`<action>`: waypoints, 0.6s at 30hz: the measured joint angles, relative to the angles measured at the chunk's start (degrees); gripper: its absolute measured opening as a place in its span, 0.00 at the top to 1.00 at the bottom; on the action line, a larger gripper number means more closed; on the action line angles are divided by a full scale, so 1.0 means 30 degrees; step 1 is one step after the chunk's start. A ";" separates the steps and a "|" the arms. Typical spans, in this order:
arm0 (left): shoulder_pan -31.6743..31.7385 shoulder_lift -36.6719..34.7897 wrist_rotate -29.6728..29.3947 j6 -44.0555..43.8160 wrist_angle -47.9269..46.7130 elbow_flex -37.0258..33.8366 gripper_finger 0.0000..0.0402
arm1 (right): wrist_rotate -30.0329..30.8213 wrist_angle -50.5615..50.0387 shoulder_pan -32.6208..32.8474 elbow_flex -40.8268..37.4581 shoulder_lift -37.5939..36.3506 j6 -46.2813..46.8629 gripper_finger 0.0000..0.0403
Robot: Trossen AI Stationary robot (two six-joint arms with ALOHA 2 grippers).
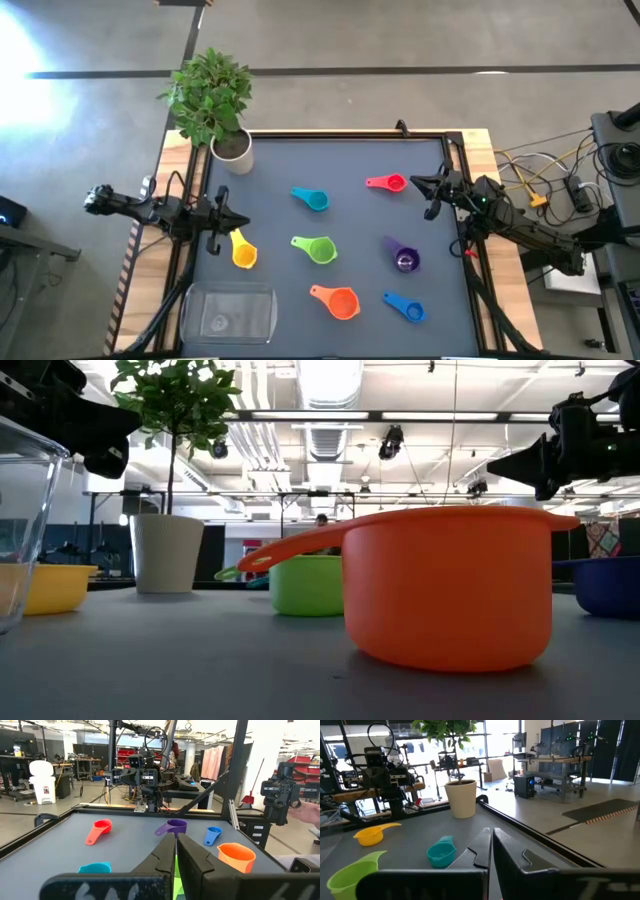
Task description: Nest measuring cups in basket
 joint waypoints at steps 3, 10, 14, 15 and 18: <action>-0.0002 0.0003 0.0000 -0.0001 -0.0007 0.0005 1.00 | 0.0000 0.0000 -0.0004 -0.0001 -0.0001 0.0000 0.98; 0.0000 0.0005 0.0000 0.0000 -0.0007 0.0005 1.00 | 0.0000 0.0015 0.0000 -0.0004 0.0002 0.0001 0.98; -0.0005 0.0005 0.0000 -0.0005 -0.0002 0.0003 1.00 | -0.0002 0.0045 -0.0002 -0.0003 -0.0005 0.0694 0.98; -0.0005 0.0004 0.0000 -0.0003 -0.0004 0.0005 1.00 | 0.0005 0.0157 -0.0004 -0.0005 0.0002 0.1017 0.98; -0.0001 0.0000 0.0000 0.0000 -0.0003 0.0005 1.00 | 0.0015 0.1098 -0.0002 -0.0005 0.0002 0.1922 0.98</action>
